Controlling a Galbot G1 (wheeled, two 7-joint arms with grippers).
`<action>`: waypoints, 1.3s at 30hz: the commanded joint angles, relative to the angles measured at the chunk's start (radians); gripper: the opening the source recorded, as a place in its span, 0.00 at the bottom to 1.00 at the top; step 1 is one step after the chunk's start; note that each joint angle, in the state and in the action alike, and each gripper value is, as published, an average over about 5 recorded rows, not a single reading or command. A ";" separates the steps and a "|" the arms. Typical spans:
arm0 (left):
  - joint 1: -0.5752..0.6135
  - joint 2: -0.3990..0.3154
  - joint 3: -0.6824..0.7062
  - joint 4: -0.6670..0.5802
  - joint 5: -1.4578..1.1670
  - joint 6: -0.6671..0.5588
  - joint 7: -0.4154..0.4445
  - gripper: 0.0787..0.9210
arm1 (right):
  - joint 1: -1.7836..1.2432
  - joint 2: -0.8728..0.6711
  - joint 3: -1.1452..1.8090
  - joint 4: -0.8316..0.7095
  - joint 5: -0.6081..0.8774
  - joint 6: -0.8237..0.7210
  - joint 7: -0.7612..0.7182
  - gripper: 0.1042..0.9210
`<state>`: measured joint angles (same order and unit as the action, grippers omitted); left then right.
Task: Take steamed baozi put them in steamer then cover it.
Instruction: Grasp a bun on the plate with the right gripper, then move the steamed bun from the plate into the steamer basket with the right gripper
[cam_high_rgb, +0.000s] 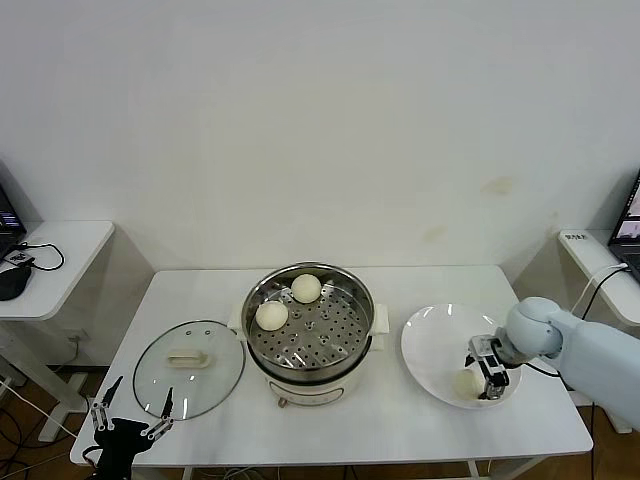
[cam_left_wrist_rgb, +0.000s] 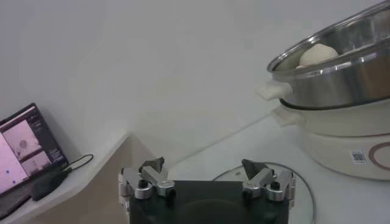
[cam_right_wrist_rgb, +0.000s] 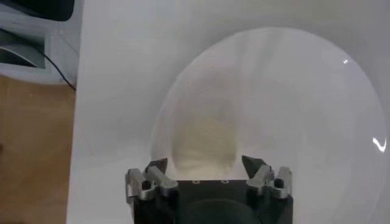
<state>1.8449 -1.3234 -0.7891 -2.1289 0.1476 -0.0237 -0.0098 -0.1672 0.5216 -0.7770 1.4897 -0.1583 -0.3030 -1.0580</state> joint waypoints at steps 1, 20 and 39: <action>0.000 -0.001 0.000 -0.001 0.000 -0.001 0.000 0.88 | -0.017 0.022 0.013 -0.025 -0.001 -0.005 -0.006 0.67; 0.001 -0.001 0.000 -0.014 -0.002 -0.002 -0.001 0.88 | 0.264 -0.051 -0.024 0.039 0.109 -0.013 -0.071 0.57; -0.006 0.015 0.007 -0.024 -0.008 -0.002 0.000 0.88 | 0.834 0.198 -0.296 0.093 0.343 -0.039 -0.017 0.58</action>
<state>1.8394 -1.3083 -0.7813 -2.1531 0.1396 -0.0265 -0.0108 0.3956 0.5667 -0.9338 1.5586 0.0813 -0.3338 -1.1019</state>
